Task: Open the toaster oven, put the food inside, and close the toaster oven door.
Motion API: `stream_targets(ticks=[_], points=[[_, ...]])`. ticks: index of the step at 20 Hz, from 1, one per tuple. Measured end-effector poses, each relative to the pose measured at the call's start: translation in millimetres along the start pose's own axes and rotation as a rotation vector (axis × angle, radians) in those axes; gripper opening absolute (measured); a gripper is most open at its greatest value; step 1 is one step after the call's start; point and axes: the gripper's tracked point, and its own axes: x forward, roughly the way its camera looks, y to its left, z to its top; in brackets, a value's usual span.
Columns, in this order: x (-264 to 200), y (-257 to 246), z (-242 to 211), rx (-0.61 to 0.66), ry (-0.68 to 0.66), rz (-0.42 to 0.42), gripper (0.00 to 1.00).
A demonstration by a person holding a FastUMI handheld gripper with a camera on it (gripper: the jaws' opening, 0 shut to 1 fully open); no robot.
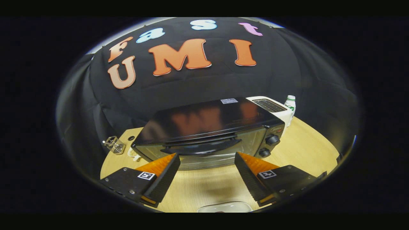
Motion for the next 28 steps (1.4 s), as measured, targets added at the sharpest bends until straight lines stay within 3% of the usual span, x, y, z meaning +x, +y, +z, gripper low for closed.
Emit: stream_targets(ticks=[6, 18, 28], points=[[-18, -12, 33, 0.026, -0.052, -0.013, 0.99], [-127, 24, 156, -0.078, -0.240, -0.021, 0.99], [-162, 80, 168, -0.110, -0.297, 0.014, 0.99]])
